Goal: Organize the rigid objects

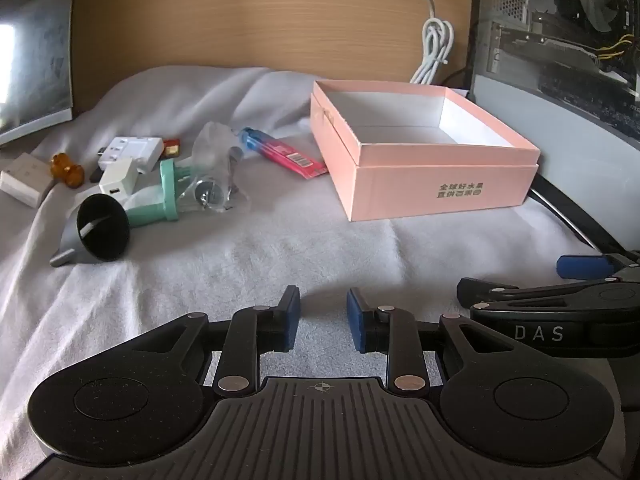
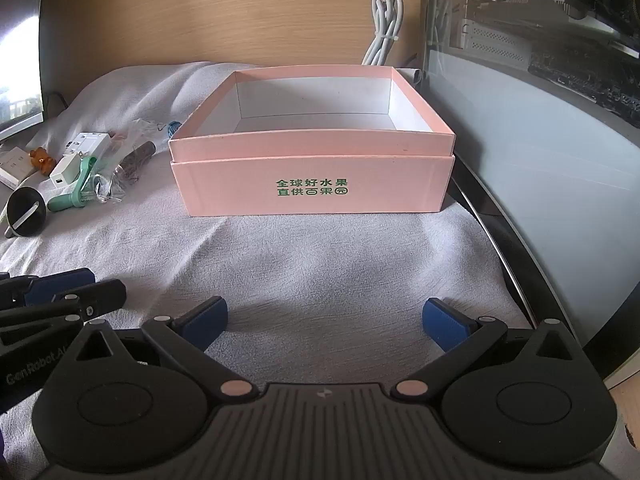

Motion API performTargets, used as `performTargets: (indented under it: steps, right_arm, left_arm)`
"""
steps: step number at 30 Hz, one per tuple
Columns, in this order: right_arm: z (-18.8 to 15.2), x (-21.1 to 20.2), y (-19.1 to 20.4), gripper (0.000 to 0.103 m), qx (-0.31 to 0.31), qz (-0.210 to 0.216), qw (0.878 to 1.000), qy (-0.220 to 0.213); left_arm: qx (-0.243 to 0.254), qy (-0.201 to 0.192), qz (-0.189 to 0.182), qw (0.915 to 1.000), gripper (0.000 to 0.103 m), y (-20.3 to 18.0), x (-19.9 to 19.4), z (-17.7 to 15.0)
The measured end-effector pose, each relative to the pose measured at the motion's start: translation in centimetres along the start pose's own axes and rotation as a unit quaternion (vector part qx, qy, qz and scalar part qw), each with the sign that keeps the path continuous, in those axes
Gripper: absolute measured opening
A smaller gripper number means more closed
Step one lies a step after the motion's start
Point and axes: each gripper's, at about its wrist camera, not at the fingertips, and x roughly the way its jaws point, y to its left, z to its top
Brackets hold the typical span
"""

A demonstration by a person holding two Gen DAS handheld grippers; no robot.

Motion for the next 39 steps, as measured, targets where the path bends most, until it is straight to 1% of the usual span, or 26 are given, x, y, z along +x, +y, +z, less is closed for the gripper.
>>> performTargets:
  steps: [39]
  right_arm:
    - [-0.08, 0.07, 0.04, 0.103, 0.000, 0.000, 1.000, 0.000]
  left_arm:
    - [0.009, -0.001, 0.006, 0.9999, 0.030, -0.33, 0.02, 0.07]
